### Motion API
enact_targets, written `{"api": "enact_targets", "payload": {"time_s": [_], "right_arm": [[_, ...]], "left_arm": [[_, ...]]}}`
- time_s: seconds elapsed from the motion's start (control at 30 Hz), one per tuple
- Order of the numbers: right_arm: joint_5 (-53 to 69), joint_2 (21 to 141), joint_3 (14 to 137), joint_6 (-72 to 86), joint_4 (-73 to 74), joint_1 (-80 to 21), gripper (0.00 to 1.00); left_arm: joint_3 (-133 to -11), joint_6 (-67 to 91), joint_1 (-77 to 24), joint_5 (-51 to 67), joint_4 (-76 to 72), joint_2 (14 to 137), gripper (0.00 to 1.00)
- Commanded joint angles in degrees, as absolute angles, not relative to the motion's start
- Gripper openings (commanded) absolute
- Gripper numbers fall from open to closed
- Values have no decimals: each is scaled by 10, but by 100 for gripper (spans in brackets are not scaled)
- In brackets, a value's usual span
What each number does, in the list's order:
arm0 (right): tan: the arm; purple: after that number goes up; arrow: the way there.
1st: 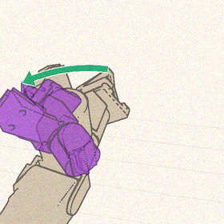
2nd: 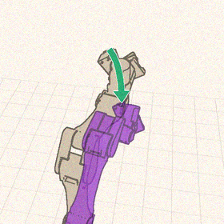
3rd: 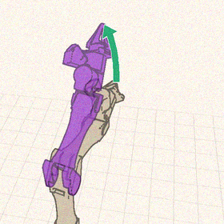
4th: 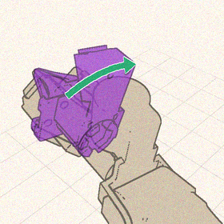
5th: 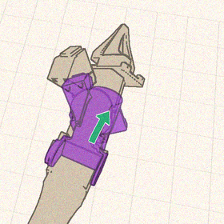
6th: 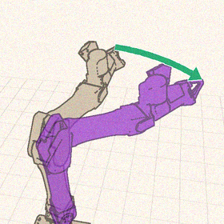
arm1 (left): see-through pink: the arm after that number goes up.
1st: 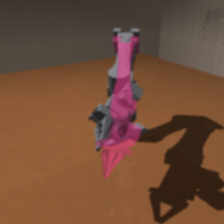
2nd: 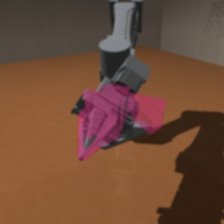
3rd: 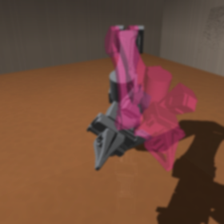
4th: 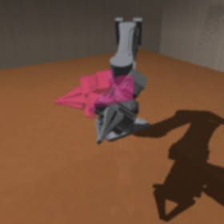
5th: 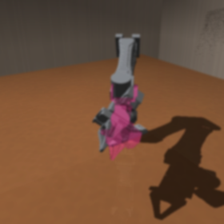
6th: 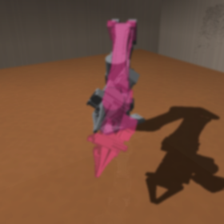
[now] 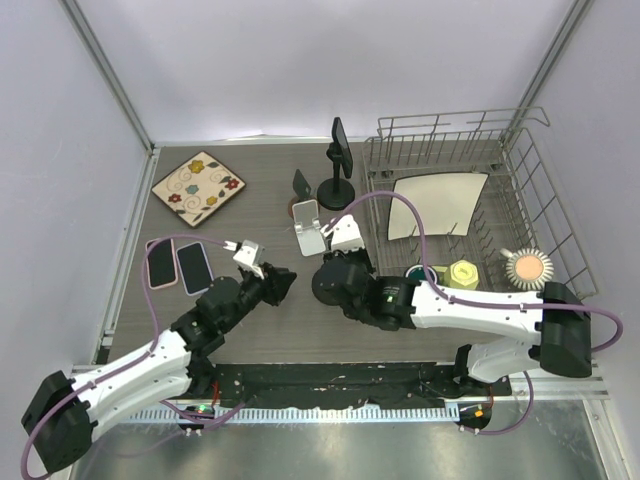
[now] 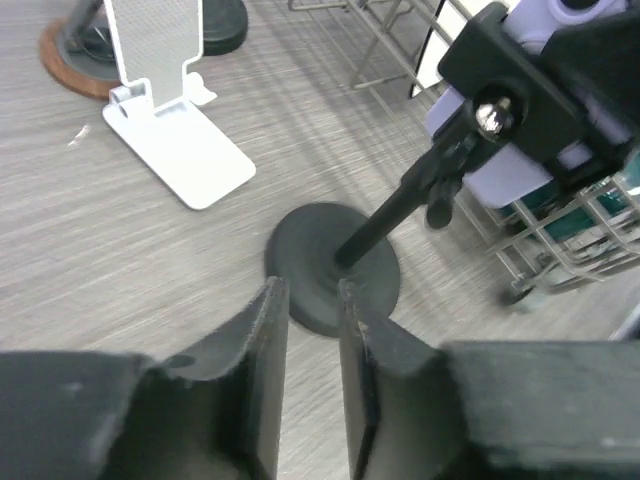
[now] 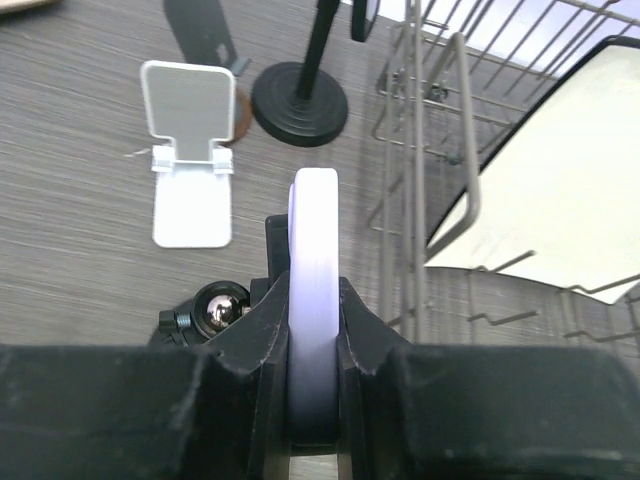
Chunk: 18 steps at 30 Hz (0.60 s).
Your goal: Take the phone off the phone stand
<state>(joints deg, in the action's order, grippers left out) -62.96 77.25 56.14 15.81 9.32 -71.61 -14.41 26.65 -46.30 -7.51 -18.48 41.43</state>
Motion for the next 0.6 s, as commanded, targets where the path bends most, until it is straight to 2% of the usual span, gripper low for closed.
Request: {"api": "enact_targets", "payload": {"time_s": [0.0, 0.03, 0.07, 0.2, 0.27, 0.57], "right_arm": [[-635, 730, 552, 61, 19, -712, 1], [-625, 728, 547, 56, 12, -712, 1], [-615, 725, 544, 52, 4, -712, 1], [-567, 712, 537, 26, -25, -712, 1], [-545, 703, 534, 13, -39, -712, 1], [-469, 683, 525, 4, -45, -712, 1]], "left_arm": [[-148, 197, -457, -65, -202, 400, 47], [-156, 186, -457, -53, -200, 402, 56], [-161, 177, -457, -42, -199, 403, 73], [-182, 140, -457, 14, -207, 424, 93], [-195, 124, -457, 39, -218, 450, 98], [-283, 90, -457, 68, -274, 592, 97]]}}
